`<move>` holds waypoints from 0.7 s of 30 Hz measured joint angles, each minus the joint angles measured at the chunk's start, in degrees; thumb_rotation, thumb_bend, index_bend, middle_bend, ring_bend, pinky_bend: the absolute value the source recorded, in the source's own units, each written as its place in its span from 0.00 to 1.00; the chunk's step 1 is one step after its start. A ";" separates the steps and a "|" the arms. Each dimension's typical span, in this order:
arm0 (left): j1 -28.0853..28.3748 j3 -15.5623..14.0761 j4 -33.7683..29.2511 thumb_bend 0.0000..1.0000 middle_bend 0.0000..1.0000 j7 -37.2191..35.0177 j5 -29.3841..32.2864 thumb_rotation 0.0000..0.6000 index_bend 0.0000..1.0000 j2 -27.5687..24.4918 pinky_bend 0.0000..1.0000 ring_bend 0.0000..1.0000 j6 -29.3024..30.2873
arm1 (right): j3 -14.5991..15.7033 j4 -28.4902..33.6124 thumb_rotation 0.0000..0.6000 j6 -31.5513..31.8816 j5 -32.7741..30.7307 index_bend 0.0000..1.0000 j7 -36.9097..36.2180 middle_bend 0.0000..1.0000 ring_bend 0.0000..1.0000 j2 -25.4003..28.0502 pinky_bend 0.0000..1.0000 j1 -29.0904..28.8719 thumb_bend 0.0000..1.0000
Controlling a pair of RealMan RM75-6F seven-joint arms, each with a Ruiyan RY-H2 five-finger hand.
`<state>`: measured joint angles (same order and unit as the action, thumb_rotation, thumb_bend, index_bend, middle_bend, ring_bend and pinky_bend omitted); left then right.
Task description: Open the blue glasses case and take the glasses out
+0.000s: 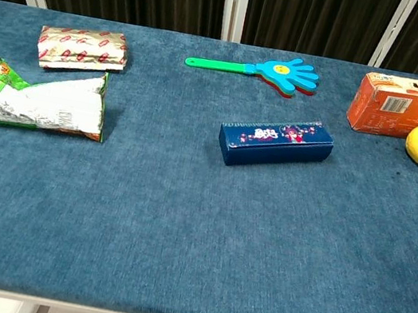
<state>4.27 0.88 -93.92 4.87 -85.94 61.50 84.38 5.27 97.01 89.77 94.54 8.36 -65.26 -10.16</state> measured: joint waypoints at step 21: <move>-0.37 -0.07 0.11 0.36 0.72 -0.93 -0.01 1.00 0.69 -0.18 0.43 0.55 0.38 | -12.34 -5.07 1.00 -34.60 -13.35 0.27 12.06 0.23 0.00 -15.69 0.00 -22.49 0.30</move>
<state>3.91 0.81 -93.81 3.94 -85.95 61.33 84.75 -7.07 91.94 55.16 81.20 20.42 -80.95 -32.65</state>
